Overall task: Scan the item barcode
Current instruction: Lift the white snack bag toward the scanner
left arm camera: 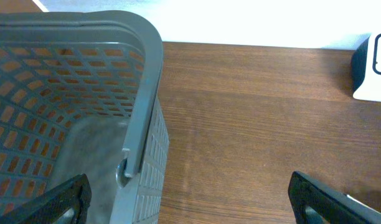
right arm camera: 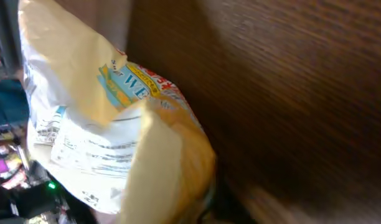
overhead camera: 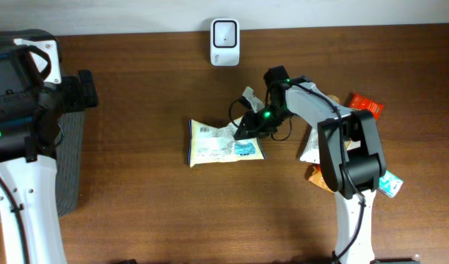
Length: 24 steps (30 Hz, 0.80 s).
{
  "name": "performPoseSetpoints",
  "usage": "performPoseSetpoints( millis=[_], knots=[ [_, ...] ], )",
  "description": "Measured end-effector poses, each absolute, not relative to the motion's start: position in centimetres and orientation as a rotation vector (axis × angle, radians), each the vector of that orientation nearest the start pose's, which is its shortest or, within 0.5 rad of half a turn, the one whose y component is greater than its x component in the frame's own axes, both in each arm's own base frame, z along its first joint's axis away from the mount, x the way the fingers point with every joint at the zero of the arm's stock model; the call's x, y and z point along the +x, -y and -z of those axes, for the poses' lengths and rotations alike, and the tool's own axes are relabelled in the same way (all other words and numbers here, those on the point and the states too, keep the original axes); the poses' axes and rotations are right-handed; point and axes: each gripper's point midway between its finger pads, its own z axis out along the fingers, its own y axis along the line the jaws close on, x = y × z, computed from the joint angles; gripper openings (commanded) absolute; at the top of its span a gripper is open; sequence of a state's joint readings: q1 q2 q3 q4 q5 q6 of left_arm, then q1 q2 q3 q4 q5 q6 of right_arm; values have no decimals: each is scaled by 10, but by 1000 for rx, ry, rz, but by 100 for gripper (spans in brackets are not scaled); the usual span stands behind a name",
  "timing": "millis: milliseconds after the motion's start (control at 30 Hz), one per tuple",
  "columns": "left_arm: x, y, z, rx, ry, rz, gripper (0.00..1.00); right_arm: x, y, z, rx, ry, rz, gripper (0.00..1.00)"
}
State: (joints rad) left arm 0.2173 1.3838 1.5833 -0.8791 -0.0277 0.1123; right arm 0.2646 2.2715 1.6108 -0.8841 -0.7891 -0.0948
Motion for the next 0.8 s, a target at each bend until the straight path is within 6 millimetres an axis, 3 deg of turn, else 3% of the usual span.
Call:
performPoseSetpoints(
  millis=[67,233,300,367,433,500,600,800],
  knots=[
    [380,-89,-326,-133,-2254,-208,99,378,-230,-19,-529,-2888,-1241,4],
    [380,-89,-326,-133,-2254,-208,99,375,-232,-37,-509,-2856,-1327,4],
    [380,-89,-326,-133,-2254,-208,99,379,-226,-83,-571,-2752,-1290,4],
    [380,-89,-326,-133,-2254,-208,99,383,-217,-151,-632,-2581,-1221,4],
    [380,-89,-326,-133,-2254,-208,99,372,-203,-235,-681,-2375,-1142,4],
    [380,-89,-326,-133,-2254,-208,99,351,-191,-280,-690,-2278,-1141,4],
    [380,-89,-326,-133,-2254,-208,99,342,-179,-292,-620,-2260,-1295,4],
    [380,-89,-326,-133,-2254,-208,99,352,-120,-315,-258,-2216,-1508,4]
  ],
)
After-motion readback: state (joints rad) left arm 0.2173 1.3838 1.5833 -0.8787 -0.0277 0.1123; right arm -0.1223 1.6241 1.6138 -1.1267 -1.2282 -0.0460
